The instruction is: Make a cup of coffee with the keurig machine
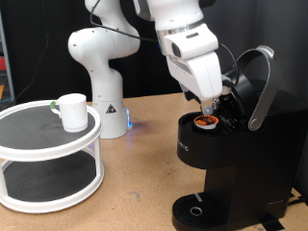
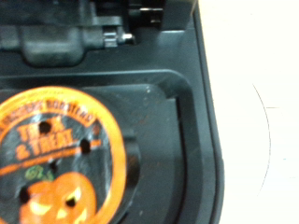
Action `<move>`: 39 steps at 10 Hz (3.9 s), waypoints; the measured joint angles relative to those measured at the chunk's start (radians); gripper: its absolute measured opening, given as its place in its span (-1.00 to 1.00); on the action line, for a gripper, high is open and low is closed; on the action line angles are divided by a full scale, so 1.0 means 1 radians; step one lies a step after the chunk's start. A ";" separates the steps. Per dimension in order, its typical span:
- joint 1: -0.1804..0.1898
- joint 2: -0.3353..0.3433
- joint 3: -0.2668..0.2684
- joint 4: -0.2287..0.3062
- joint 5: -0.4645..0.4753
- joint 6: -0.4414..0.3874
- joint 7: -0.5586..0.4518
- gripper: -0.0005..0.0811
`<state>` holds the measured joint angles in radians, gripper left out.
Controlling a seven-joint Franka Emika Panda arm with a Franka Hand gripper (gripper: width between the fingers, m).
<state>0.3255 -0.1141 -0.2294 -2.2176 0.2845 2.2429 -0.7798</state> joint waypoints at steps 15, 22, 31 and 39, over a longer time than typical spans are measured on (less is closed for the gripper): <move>-0.035 -0.175 -0.138 0.127 0.119 -0.355 -0.129 0.99; 0.017 -0.153 -0.065 0.142 0.234 -0.339 -0.034 0.99; 0.065 -0.073 0.084 0.188 0.236 -0.178 0.114 0.96; 0.080 -0.022 0.167 0.197 0.236 -0.094 0.160 -0.90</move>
<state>0.4058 -0.1365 -0.0627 -2.0205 0.5204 2.1487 -0.6193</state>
